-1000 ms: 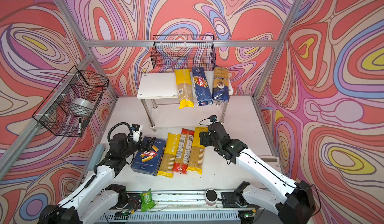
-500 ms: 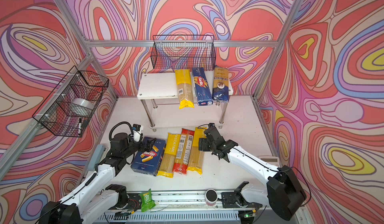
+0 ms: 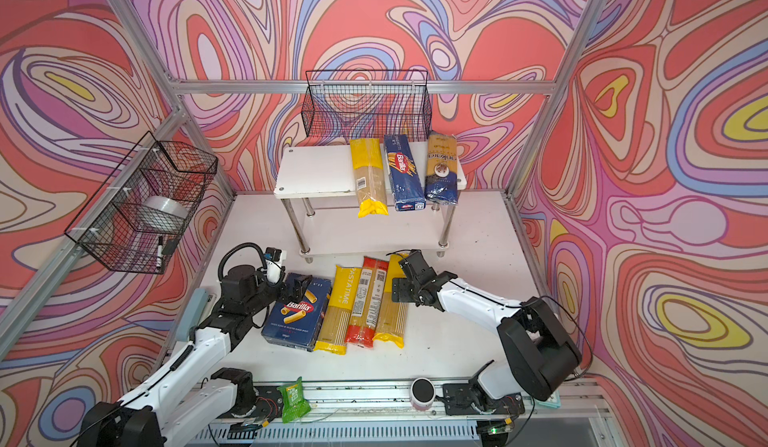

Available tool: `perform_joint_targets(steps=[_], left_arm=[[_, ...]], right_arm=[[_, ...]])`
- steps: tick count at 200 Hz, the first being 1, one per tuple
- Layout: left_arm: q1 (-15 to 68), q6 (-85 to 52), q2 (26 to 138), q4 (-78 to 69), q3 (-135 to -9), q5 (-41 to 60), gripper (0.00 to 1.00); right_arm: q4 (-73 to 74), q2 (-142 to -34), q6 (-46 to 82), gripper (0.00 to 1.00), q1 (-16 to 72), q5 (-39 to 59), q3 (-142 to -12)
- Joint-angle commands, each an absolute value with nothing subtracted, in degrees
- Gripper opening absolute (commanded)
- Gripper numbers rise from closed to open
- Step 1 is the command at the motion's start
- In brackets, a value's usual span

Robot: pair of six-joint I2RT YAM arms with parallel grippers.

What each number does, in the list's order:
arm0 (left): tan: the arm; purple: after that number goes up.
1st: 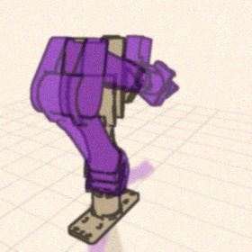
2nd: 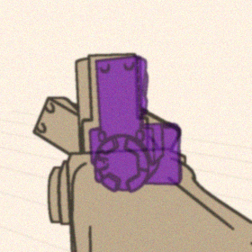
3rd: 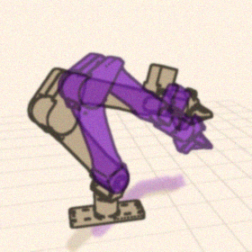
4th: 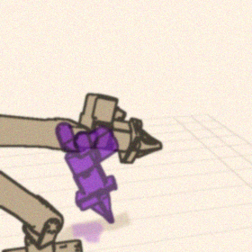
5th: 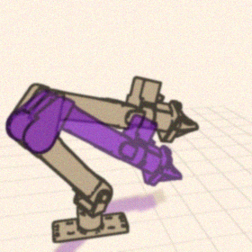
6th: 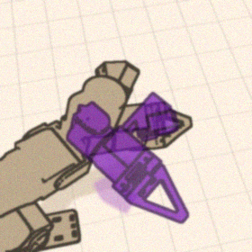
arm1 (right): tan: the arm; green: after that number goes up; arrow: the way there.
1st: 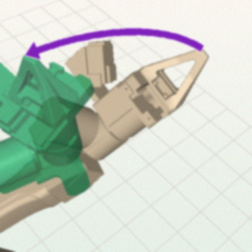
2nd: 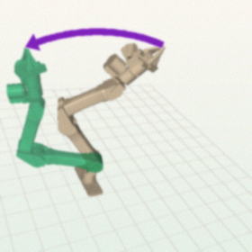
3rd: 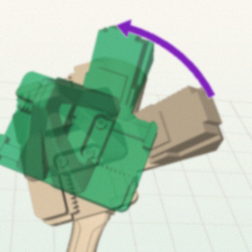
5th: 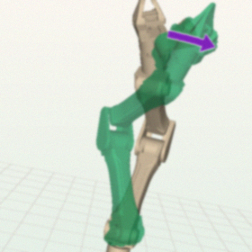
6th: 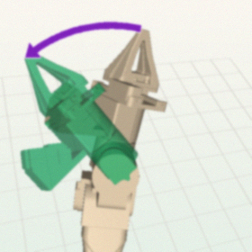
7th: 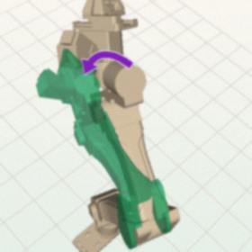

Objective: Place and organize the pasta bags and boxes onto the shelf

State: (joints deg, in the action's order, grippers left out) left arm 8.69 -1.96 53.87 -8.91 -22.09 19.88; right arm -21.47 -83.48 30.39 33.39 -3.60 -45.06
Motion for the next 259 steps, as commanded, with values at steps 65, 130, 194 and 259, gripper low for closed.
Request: perform_joint_targets(steps=[65,130,194,259], left_arm=[[8.7,-2.1,53.1,-8.0,-23.6,19.6,1.0],[8.6,-2.0,52.6,-8.1,-23.3,19.9,1.0],[8.7,-2.1,52.2,-8.2,-23.1,19.5,1.0],[8.7,-2.1,52.2,-7.9,-23.2,19.7,1.0]], right_arm=[[-20.6,-87.5,31.1,0.96,35.1,-1.5,-46.8],[-23.0,-90.9,31.7,0.98,38.1,-4.7,-49.0],[-26.2,-93.2,30.8,0.98,38.1,-6.3,-49.6],[-30.1,-89.1,29.0,0.99,35.8,-6.0,-46.9]])
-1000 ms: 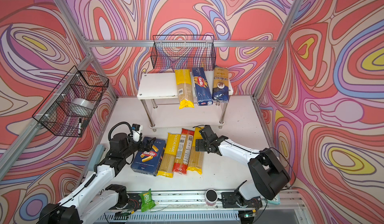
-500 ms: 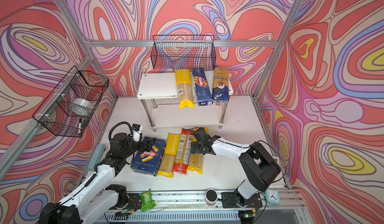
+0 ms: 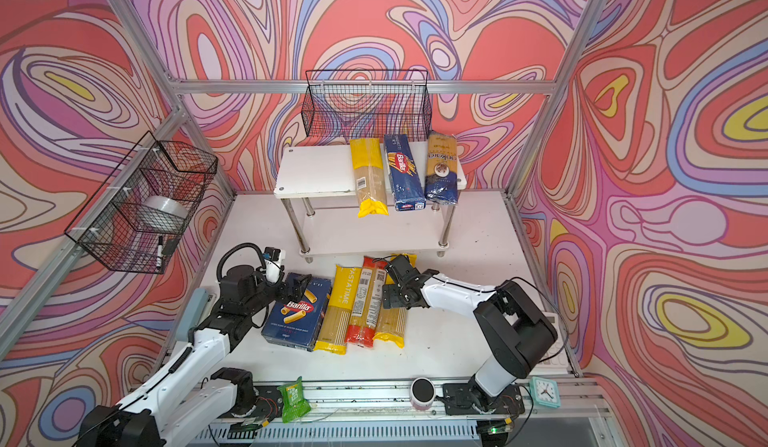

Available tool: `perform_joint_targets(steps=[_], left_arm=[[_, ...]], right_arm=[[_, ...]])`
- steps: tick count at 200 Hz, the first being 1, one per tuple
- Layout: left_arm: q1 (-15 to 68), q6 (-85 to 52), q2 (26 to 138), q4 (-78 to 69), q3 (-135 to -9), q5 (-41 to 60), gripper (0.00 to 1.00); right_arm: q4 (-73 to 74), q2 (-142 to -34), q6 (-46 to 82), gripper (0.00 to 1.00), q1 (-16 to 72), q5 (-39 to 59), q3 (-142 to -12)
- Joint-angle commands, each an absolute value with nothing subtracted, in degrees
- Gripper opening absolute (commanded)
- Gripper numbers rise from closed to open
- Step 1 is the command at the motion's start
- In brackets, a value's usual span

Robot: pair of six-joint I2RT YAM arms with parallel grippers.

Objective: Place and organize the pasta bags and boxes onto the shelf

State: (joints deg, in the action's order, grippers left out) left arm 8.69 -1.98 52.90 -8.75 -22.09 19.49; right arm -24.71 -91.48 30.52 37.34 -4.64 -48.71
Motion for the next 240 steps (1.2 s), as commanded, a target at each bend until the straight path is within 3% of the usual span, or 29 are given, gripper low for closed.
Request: perform_joint_targets(steps=[1,39,71,146,240], left_arm=[[8.7,-2.1,52.2,-7.9,-23.1,19.7,1.0],[8.7,-2.2,52.1,-7.7,-23.1,19.7,1.0],[8.7,-2.3,52.4,-7.8,-23.3,19.6,1.0],[8.7,-2.2,52.7,-7.7,-23.4,19.8,1.0],[8.7,-2.1,52.3,-7.7,-23.3,20.0,1.0]], right_arm=[[-30.1,-89.0,29.0,0.98,35.7,-6.0,-46.9],[-34.0,-84.1,26.3,0.98,34.4,-7.3,-49.1],[-28.2,-81.5,23.2,0.98,34.5,0.8,-48.2],[-27.5,-86.0,33.6,0.98,39.8,-4.3,-48.9],[-28.3,-91.0,37.8,0.98,40.7,-6.1,-47.2]])
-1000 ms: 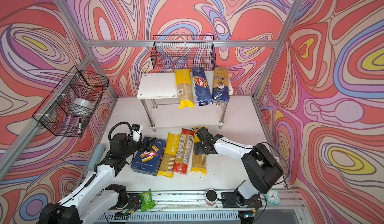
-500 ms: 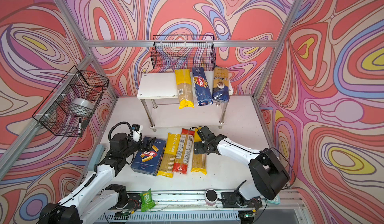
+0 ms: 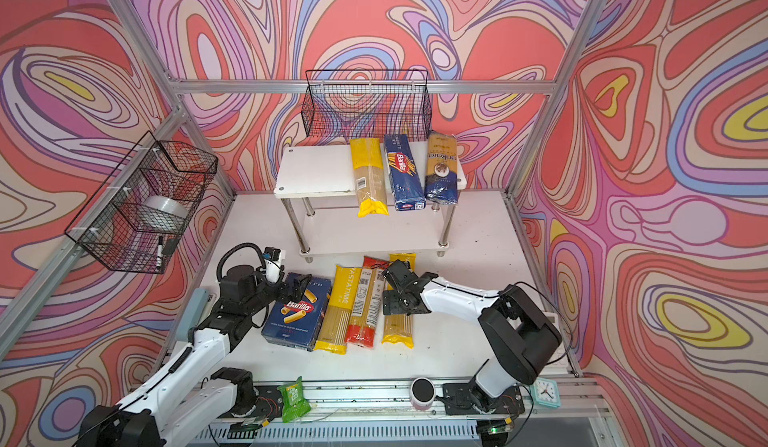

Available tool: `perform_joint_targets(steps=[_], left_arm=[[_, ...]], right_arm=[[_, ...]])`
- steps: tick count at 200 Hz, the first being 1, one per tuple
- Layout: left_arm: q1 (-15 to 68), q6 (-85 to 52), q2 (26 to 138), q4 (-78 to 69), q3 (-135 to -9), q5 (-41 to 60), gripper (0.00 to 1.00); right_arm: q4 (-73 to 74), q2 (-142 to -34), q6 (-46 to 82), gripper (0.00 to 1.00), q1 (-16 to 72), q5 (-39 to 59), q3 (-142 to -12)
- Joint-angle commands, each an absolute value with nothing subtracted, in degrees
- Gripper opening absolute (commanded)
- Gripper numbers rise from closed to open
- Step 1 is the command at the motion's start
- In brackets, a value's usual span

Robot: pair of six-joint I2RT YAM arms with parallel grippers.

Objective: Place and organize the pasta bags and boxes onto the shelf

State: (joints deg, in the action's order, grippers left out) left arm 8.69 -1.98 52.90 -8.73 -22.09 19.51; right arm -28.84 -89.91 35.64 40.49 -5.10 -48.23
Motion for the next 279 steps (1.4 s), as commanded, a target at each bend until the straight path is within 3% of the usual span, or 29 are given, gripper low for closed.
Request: perform_joint_targets(steps=[1,74,279], left_arm=[[8.7,-2.1,52.3,-7.7,-23.3,20.0,1.0],[8.7,-2.3,51.5,-7.9,-22.8,19.7,1.0],[8.7,-2.2,53.0,-7.6,-23.7,19.6,1.0]], right_arm=[[-28.4,-91.1,37.8,0.98,40.7,-6.1,-47.2],[-26.1,-94.4,39.0,0.97,40.7,-4.1,-46.1],[-21.4,-85.6,40.3,0.42,40.7,-7.8,-41.9]])
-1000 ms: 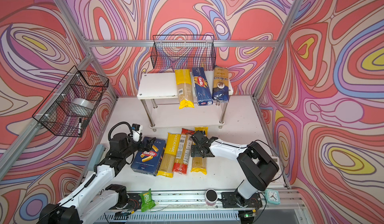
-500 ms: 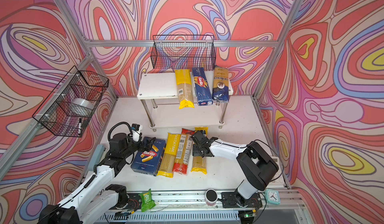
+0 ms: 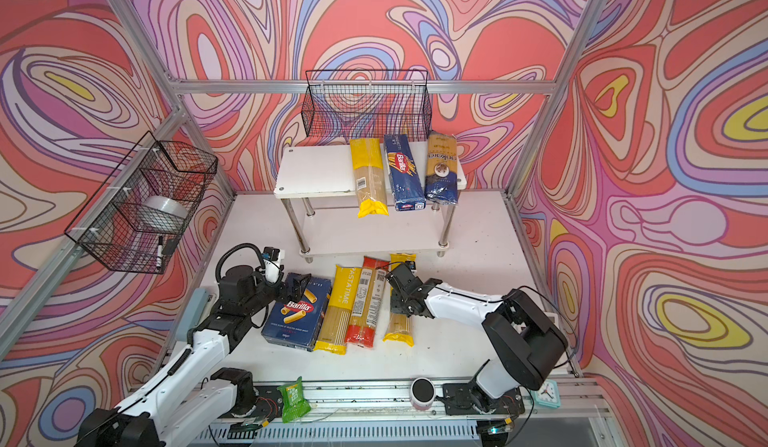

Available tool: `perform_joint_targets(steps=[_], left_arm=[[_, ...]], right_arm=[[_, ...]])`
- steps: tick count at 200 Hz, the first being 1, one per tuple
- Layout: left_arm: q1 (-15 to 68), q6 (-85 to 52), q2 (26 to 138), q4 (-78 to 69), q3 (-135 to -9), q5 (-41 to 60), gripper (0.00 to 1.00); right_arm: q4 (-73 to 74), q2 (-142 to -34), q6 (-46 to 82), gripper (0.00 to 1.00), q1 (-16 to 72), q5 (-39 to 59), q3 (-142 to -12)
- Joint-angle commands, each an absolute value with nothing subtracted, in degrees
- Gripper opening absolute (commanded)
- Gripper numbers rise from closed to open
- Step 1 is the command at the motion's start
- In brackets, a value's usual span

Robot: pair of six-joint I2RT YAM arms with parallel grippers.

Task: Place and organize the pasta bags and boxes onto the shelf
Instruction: 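Close the right gripper on the yellow Pastatime bag, then lift the Pastatime bag upright with the right gripper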

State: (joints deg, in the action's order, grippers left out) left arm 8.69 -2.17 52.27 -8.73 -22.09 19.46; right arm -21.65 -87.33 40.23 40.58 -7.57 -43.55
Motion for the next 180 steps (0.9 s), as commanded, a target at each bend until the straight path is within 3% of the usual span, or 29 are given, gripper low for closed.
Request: perform_joint_targets(steps=[1,82,142,180], left_arm=[[8.7,-2.3,53.0,-7.6,-23.7,19.6,1.0],[8.7,-2.4,51.3,-8.0,-22.7,19.2,1.0],[8.7,-2.3,51.5,-7.9,-22.7,19.5,1.0],[8.7,-2.2,51.1,-7.9,-22.7,19.6,1.0]], right_arm=[[-21.3,-85.5,40.3,0.42,40.7,-7.8,-41.8],[-18.1,-78.8,39.4,0.14,40.7,-7.1,-39.8],[-15.0,-73.1,35.9,0.02,40.9,-4.6,-40.3],[-14.7,-71.9,31.9,0.0,41.4,-2.2,-43.6]])
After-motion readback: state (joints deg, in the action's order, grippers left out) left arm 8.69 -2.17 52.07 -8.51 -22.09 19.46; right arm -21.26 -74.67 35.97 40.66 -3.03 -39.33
